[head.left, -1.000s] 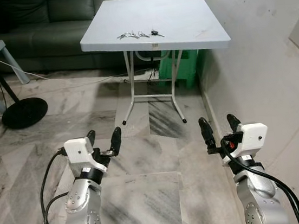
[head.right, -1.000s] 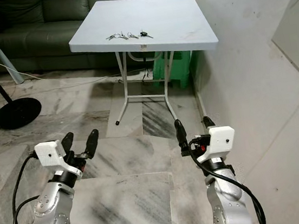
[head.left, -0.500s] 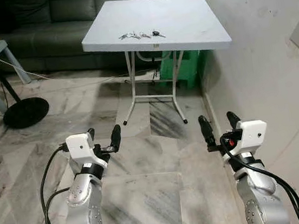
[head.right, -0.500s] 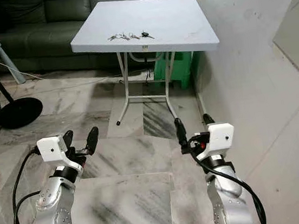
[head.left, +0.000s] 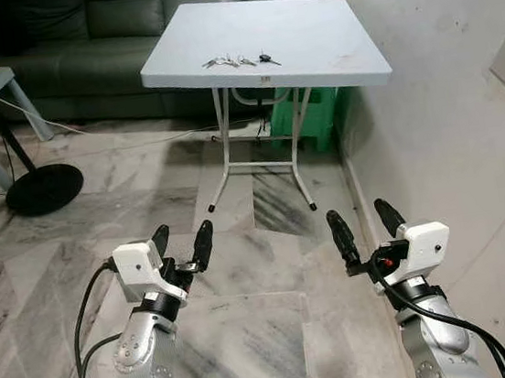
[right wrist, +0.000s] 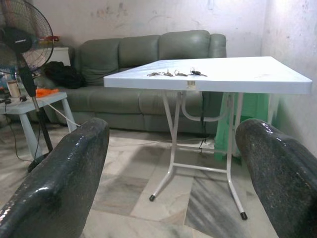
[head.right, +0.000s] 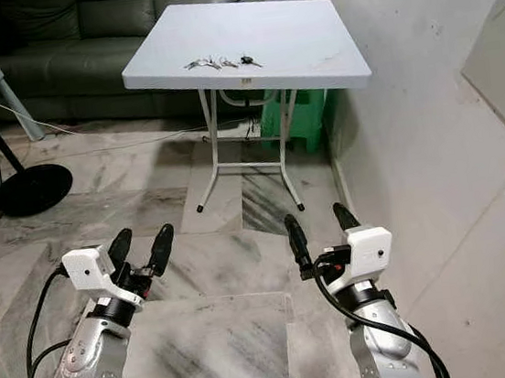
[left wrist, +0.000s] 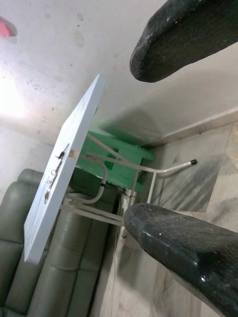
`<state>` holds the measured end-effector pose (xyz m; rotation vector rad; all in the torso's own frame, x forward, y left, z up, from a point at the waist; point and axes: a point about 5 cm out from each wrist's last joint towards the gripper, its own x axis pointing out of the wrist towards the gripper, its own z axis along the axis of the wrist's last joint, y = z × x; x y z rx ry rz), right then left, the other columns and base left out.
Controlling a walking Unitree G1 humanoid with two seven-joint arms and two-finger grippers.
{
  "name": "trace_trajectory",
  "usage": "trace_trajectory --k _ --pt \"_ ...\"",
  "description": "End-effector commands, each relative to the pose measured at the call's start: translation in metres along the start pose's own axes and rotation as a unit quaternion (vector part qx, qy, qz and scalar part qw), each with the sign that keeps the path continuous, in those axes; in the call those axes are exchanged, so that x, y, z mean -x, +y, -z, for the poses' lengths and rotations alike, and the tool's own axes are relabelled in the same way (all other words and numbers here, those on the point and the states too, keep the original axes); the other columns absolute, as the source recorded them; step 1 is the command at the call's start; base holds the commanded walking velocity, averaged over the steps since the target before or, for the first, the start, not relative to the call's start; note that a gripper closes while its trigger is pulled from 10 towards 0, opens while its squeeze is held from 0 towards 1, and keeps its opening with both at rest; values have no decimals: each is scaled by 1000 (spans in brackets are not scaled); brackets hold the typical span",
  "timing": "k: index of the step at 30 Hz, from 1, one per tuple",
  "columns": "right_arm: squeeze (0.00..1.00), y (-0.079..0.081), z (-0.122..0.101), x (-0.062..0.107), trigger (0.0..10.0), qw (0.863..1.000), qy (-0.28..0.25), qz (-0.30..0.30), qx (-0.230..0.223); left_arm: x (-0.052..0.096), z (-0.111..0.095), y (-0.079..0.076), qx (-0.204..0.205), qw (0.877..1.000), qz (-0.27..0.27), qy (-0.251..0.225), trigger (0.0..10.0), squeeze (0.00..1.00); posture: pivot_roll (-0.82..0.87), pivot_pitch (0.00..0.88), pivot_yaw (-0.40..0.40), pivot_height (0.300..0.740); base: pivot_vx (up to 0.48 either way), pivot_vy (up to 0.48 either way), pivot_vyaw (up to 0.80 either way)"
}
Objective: Hang keys on a hook
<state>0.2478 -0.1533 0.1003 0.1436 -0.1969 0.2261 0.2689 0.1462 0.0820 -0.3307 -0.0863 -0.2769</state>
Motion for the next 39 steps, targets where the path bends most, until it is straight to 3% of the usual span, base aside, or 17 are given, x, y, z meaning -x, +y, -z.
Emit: trace_trajectory --k 1,6,39 --pt "0 1 -5 -4 10000 1000 -12 -9 3 -2 -2 -1 2 1000 6 3 10000 0 5 3 -60 740 0 0 0" --pt "0 2 -6 -4 10000 1000 -14 -14 5 -3 -2 -1 5 1000 8 3 10000 0 11 0 -61 740 126 0 0" --pt "0 6 -5 -6 10000 1000 -16 -23 5 -7 -3 -3 -4 1000 13 12 10000 0 11 22 -56 740 432 0 0"
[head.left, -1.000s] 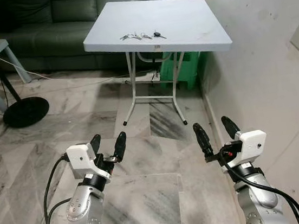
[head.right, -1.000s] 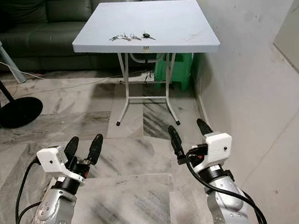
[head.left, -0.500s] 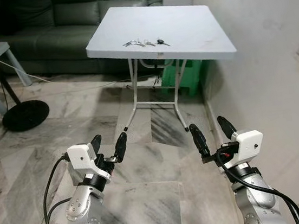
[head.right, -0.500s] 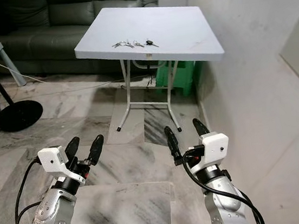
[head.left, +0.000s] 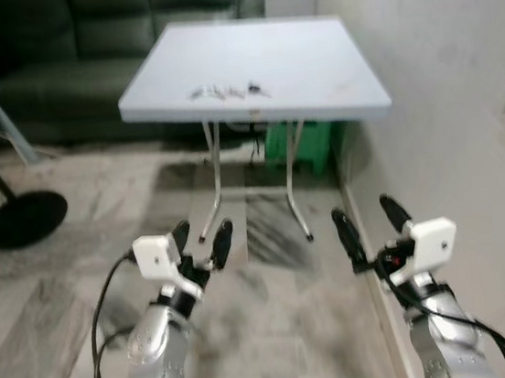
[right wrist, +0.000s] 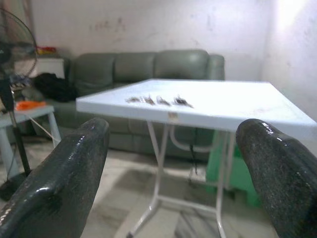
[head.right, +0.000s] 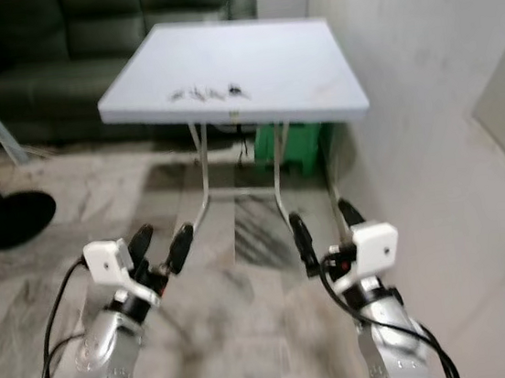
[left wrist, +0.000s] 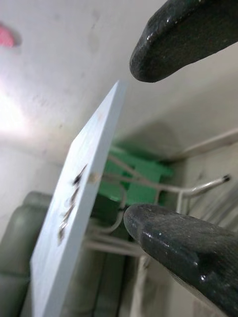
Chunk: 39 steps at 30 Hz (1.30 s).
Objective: Hang keys on a hook
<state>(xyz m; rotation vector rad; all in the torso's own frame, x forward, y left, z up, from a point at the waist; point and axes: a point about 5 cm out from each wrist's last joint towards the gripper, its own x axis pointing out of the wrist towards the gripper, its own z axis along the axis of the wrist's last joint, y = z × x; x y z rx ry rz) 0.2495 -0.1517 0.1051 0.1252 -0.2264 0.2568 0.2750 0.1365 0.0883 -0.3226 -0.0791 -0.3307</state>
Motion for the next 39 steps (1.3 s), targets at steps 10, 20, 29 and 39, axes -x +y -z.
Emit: trace_trajectory --k 10,20,29,39 --pt "0 4 -1 -3 10000 1000 -4 -7 -4 1 1 4 2 1000 -11 4 10000 0 11 22 -56 740 430 0 0" --pt "0 5 -1 -3 10000 1000 -3 -9 -5 1 1 5 3 1000 -13 6 10000 0 13 21 -58 740 418 0 0" --pt "0 6 0 -4 10000 1000 -4 -15 0 0 2 4 1 1000 -10 7 10000 0 13 20 -58 740 402 0 0" --pt "0 6 0 -3 10000 1000 0 -21 9 -1 2 4 1 1000 -10 7 10000 0 11 20 -58 740 387 243 0"
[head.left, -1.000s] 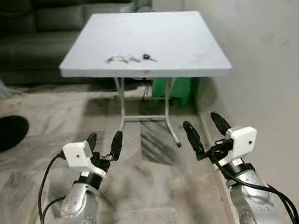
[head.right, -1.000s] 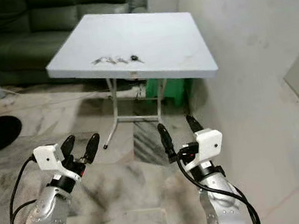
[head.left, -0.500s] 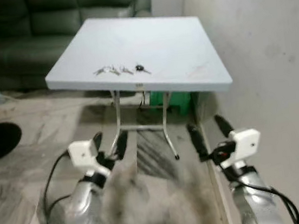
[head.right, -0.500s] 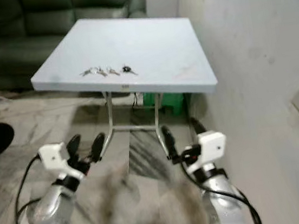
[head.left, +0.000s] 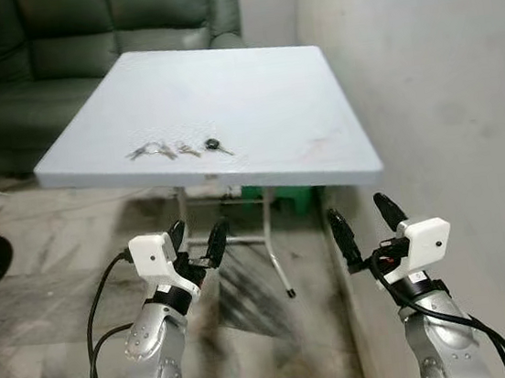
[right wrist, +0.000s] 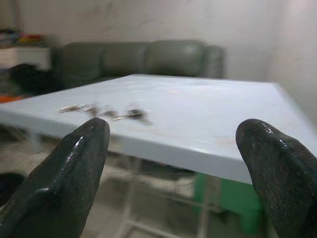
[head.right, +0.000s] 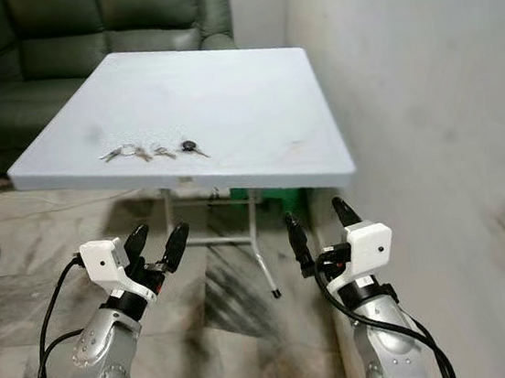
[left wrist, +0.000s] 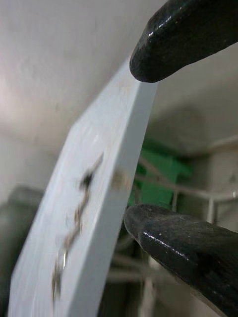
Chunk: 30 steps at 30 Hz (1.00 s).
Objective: Hang keys on a hook
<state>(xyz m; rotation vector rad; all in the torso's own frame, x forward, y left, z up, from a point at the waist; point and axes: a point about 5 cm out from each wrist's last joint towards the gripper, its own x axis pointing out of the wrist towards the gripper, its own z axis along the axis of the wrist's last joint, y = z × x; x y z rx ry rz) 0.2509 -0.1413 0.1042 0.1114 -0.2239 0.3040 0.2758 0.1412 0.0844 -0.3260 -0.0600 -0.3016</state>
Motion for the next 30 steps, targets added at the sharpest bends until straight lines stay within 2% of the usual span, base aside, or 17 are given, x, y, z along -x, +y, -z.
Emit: trace_trajectory --k 1,7,17,30 --pt "0 -3 -2 0 10000 1000 0 1 8 -2 -1 -3 -2 1000 6 0 10000 0 12 18 -59 740 379 296 0" --pt "0 -2 -2 1 10000 1000 -1 -3 10 -2 0 -3 -2 1000 7 1 10000 0 13 18 -60 740 377 293 181" --pt "0 -2 -1 1 10000 1000 1 -4 6 -1 1 -3 -3 1000 6 2 10000 0 14 18 -61 740 378 294 800" --pt "0 -2 -1 2 10000 1000 -2 -1 -4 1 1 -4 -4 1000 5 2 10000 0 18 20 -63 740 380 293 0"
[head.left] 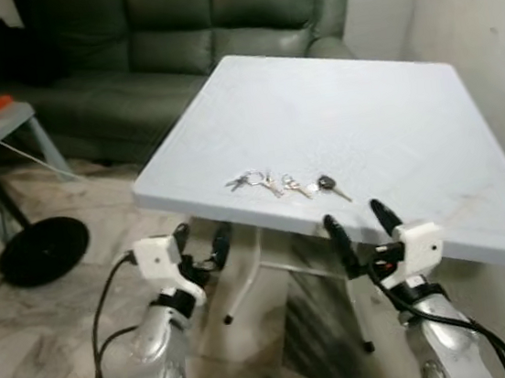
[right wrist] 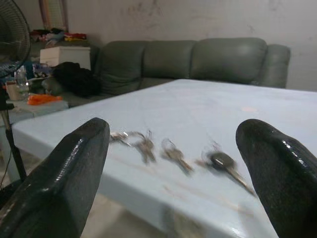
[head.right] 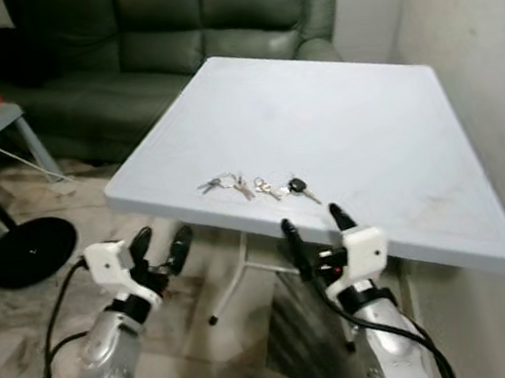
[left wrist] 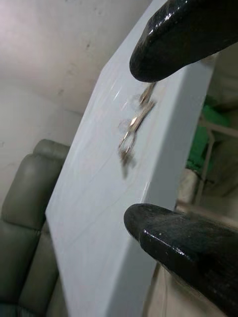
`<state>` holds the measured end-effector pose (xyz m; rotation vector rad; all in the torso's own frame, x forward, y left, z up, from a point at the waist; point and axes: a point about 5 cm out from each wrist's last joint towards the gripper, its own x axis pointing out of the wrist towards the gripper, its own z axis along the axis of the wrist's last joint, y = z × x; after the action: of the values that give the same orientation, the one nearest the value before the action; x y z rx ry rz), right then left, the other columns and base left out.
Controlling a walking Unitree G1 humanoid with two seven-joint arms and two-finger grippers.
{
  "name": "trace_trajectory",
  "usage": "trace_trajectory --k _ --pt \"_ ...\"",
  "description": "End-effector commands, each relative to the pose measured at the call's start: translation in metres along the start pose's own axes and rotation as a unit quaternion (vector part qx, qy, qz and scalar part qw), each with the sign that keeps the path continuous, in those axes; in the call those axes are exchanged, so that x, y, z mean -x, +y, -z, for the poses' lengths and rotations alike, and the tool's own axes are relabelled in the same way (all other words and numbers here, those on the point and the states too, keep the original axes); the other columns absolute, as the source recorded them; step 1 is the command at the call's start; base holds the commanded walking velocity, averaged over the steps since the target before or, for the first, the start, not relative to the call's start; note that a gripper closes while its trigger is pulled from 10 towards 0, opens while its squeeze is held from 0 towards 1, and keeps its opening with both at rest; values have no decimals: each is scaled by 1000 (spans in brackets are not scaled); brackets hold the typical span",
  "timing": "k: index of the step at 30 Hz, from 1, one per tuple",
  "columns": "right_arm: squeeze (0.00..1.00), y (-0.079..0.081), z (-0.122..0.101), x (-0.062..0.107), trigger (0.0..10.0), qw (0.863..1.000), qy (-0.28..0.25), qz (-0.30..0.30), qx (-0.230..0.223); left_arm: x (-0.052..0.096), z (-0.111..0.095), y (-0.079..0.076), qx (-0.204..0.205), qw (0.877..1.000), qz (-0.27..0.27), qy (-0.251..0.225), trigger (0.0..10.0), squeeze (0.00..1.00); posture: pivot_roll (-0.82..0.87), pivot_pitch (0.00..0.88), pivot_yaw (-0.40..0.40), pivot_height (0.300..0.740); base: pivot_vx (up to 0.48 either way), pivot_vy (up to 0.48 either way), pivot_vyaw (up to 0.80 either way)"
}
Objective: Hang keys on a hook
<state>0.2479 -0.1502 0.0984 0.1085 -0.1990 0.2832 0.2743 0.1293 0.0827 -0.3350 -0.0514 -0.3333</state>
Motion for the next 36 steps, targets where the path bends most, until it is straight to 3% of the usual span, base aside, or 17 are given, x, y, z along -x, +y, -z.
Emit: trace_trajectory --k 1,19,28,36 --pt "0 6 -5 -5 10000 1000 -13 -12 -5 3 -5 7 -10 1000 -11 -4 10000 0 18 20 -63 740 386 285 0" --pt "0 5 -3 -4 10000 1000 1 -3 -7 5 -3 6 -15 1000 -16 2 10000 0 21 28 -66 740 385 263 0" --pt "0 2 2 -5 10000 999 26 14 -16 5 -1 1 -29 999 -7 11 10000 0 23 34 -70 740 0 0 0" --pt "0 -6 5 -9 10000 997 41 64 12 2 1 -16 -69 995 57 36 10000 0 25 37 -72 740 0 0 0"
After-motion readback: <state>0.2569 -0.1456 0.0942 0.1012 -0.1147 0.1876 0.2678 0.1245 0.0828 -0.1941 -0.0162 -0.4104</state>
